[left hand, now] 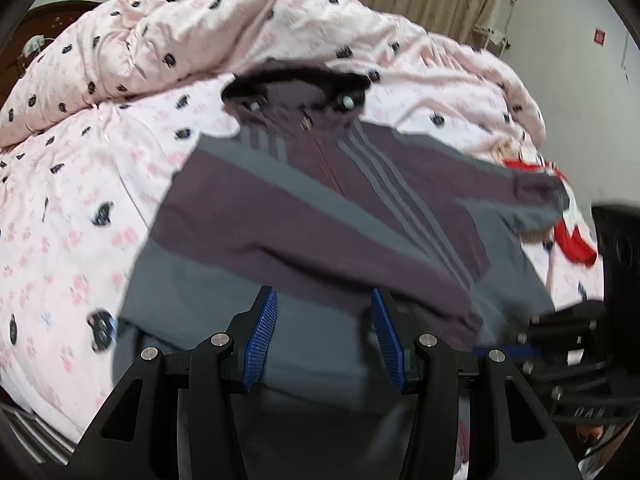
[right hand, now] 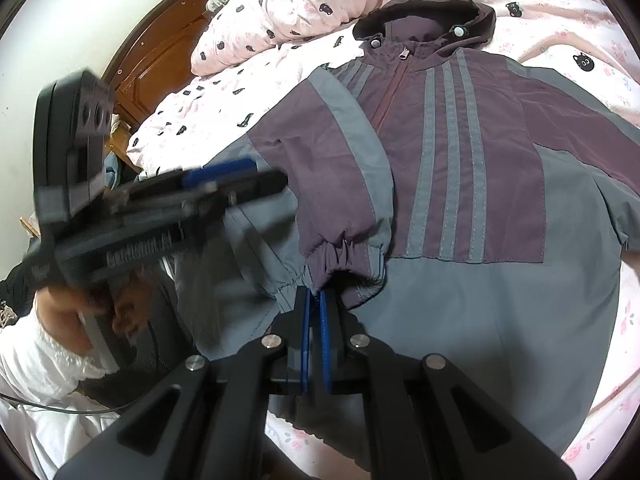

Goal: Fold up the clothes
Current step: 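Carry the held sleeve with the right tool across the jacket front, then open the right tool and withdraw it from the sleeve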

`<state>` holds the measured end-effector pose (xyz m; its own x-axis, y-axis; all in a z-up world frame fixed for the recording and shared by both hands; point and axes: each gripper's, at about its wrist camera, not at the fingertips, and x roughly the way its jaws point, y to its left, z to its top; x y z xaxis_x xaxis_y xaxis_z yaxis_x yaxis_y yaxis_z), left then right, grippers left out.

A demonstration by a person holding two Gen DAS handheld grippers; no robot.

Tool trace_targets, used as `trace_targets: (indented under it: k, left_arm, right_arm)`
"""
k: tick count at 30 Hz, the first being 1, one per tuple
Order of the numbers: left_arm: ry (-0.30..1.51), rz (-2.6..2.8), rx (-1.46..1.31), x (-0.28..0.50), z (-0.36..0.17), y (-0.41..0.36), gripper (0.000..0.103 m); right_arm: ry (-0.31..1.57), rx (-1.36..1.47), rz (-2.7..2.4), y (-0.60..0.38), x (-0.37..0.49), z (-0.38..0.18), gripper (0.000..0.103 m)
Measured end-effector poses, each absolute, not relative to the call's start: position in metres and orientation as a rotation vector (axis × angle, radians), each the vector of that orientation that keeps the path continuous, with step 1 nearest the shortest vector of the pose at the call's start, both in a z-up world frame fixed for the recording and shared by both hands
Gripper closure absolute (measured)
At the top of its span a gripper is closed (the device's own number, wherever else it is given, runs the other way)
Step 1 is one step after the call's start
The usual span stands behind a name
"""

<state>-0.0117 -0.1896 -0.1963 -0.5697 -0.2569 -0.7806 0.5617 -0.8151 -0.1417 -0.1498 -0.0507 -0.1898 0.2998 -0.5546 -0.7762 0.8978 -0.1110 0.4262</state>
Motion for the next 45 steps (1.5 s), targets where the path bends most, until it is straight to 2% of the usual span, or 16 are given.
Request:
trace_targets:
  k: [15, 23, 25, 26, 27, 28, 29, 41, 45]
  left_arm:
    - [0.456, -2.352, 1.145, -0.006, -0.215, -0.166, 0.058]
    - [0.437, -2.358, 1.136, -0.004, -0.211, -0.159, 0.056]
    - [0.433, -2.373, 1.103, -0.003, -0.205, -0.155, 0.056]
    - [0.43, -2.386, 1.08, -0.002, -0.201, -0.153, 0.056]
    - [0.415, -2.4, 1.059, -0.002, -0.197, -0.15, 0.056]
    - [0.392, -2.413, 1.04, -0.003, -0.194, -0.147, 0.056]
    - [0.368, -2.426, 1.02, -0.004, -0.19, -0.143, 0.056]
    - [0.44, -2.447, 1.102, -0.028, -0.209, -0.138, 0.055]
    - [0.45, -2.444, 1.105, -0.03, -0.211, -0.137, 0.054]
  right_arm:
    - [0.432, 1.138, -1.302, -0.048, -0.153, -0.196, 0.097]
    - [0.369, 1.114, -1.366, -0.037, -0.169, -0.181, 0.094]
    - [0.334, 1.111, -1.422, -0.032, -0.18, -0.176, 0.088]
    - [0.316, 1.109, -1.45, -0.03, -0.185, -0.173, 0.067]
    - [0.295, 1.106, -1.481, -0.027, -0.191, -0.17, 0.04]
    - [0.255, 1.101, -1.507, -0.022, -0.199, -0.165, 0.032]
    - [0.215, 1.096, -1.533, -0.016, -0.207, -0.161, 0.029]
    - [-0.21, 1.172, -1.907, 0.059, -0.319, -0.145, 0.029]
    - [-0.268, 1.228, -2.0, 0.075, -0.349, -0.152, 0.029]
